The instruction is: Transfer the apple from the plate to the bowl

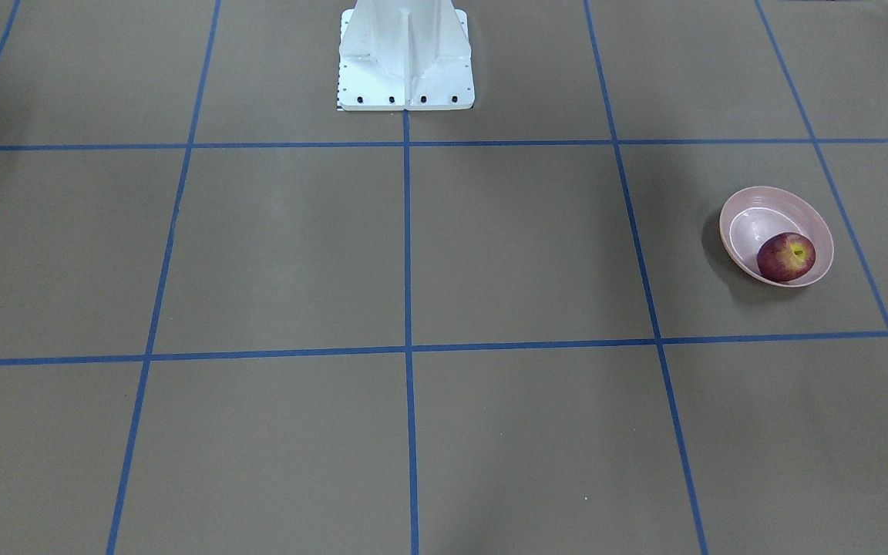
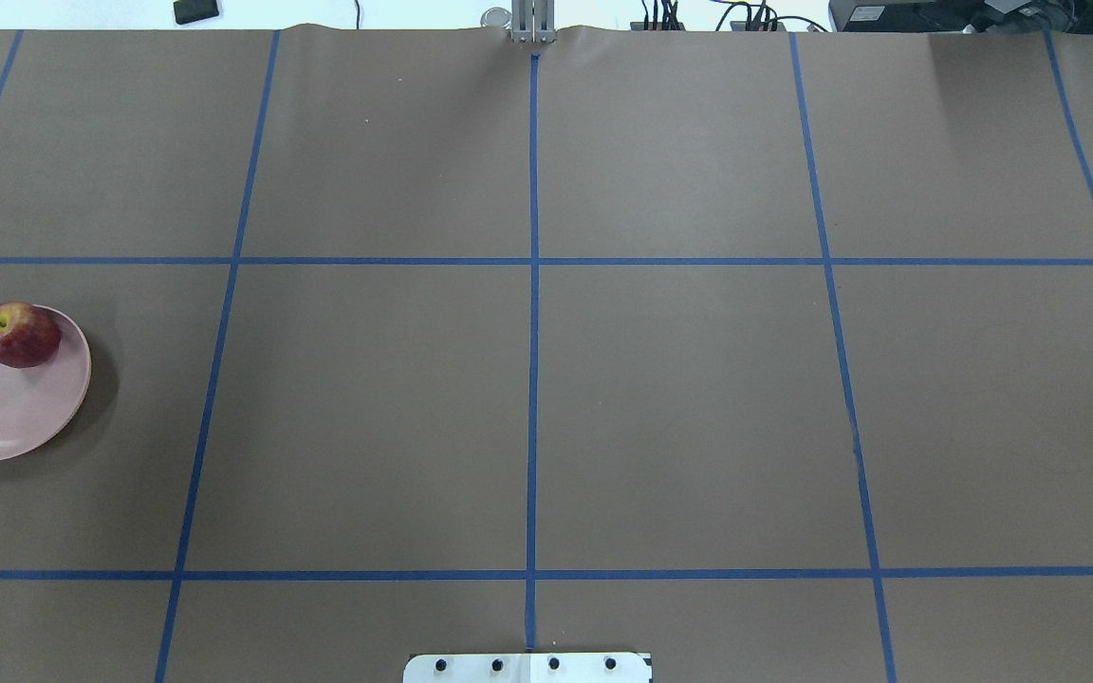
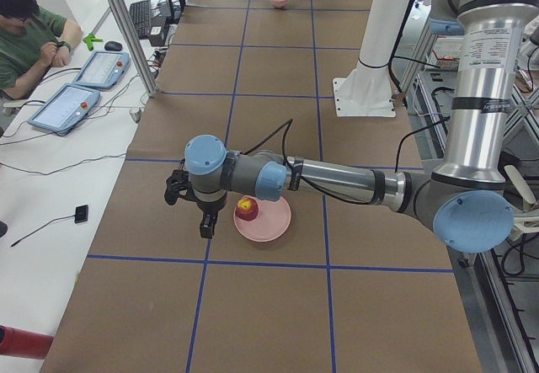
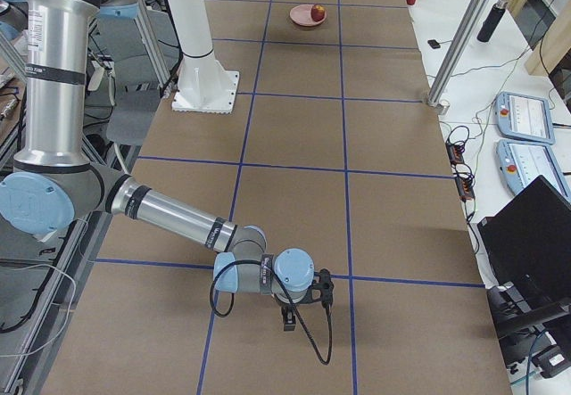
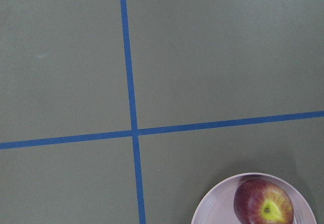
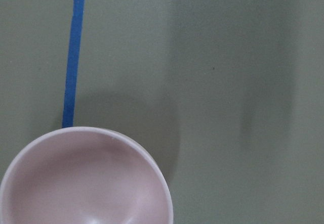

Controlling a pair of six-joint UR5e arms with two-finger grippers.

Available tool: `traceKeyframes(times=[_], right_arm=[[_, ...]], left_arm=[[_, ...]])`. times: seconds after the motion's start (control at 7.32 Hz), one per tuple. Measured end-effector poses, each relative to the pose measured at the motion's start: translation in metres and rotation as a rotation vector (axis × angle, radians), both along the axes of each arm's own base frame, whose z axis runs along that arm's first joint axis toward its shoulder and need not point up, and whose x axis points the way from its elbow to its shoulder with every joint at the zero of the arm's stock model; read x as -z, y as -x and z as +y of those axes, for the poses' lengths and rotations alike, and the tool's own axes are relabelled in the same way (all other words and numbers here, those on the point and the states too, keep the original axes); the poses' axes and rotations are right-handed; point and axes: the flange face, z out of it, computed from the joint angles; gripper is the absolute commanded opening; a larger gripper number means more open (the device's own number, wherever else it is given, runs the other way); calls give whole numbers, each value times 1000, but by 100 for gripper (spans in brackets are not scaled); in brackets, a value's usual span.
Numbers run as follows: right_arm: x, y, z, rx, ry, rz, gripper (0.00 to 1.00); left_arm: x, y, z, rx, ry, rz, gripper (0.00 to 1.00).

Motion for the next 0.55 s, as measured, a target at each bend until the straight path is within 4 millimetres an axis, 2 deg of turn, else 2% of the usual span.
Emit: traceKeyframes(times=[0.27,0.55], right_arm=[[-3,6,-5,10,8,-14,100],[-9,13,-19,26,19,-18,100]], left_arm=[[0,0,0,1,0,-1,98],[0,0,0,2,1,-1,98]])
